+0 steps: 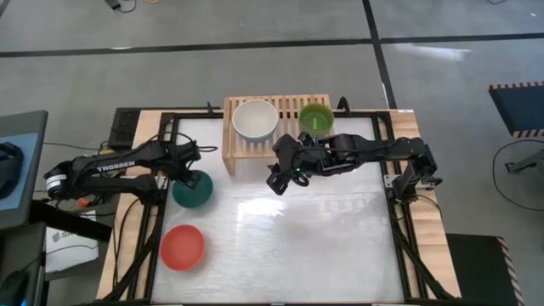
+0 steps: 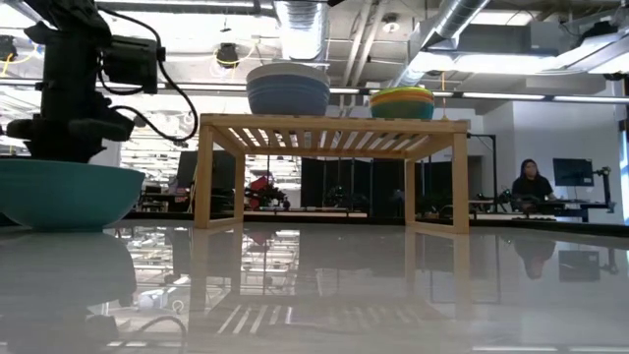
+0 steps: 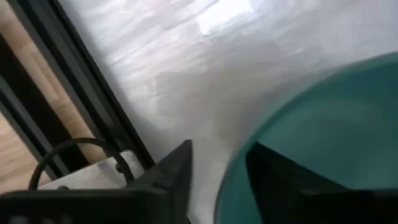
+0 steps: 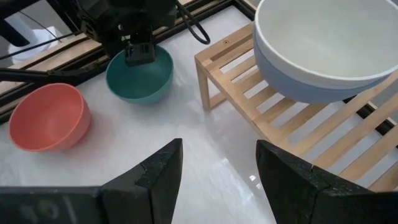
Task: Place and stack bowls onto a shelf
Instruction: Stack the large green bowl on top of the large white bowl on the shelf
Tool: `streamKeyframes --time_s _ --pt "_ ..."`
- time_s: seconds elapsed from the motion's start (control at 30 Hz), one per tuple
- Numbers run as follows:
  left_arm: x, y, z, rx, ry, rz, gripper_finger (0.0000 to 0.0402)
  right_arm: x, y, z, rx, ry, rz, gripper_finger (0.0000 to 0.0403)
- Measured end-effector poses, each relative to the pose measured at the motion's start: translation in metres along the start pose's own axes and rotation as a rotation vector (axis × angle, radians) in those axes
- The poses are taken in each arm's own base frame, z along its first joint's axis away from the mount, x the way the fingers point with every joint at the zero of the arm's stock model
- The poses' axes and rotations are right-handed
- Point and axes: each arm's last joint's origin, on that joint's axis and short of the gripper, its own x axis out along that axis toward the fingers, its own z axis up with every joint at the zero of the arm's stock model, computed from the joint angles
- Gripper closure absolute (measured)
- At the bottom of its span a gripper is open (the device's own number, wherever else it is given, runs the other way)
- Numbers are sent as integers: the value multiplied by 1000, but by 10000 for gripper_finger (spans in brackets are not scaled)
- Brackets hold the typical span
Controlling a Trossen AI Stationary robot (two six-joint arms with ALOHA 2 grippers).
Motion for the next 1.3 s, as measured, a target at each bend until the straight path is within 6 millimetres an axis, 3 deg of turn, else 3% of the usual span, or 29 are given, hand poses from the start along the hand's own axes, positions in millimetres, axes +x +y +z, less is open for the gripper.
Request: streamKeyframes --time_s 0.13,0.2,0.3,0.43,0.77,1.0,1.13,1.3 --pt "0 0 0 -1 -2 -2 367 0 0 0 -3 0 0 175" --pt "-1 -1 0 -5 -1 -13 390 1 -1 1 -2 0 -3 175" --pt "-4 -2 2 -3 -4 -23 396 1 -3 2 -1 0 -7 175" --pt "-26 -5 7 6 -52 -38 401 2 -5 3 -1 1 -9 175" --pt "-142 -5 26 5 -413 -97 401 3 -6 2 -5 27 2 175" --pt "-205 -12 44 24 -784 -300 401 -19 -26 2 -8 49 -69 175" --pt "-217 -22 60 4 -927 -376 401 -44 -39 5 4 2 -103 175" --pt "-212 -41 92 -5 -971 -428 401 -70 -54 8 41 -50 -122 175"
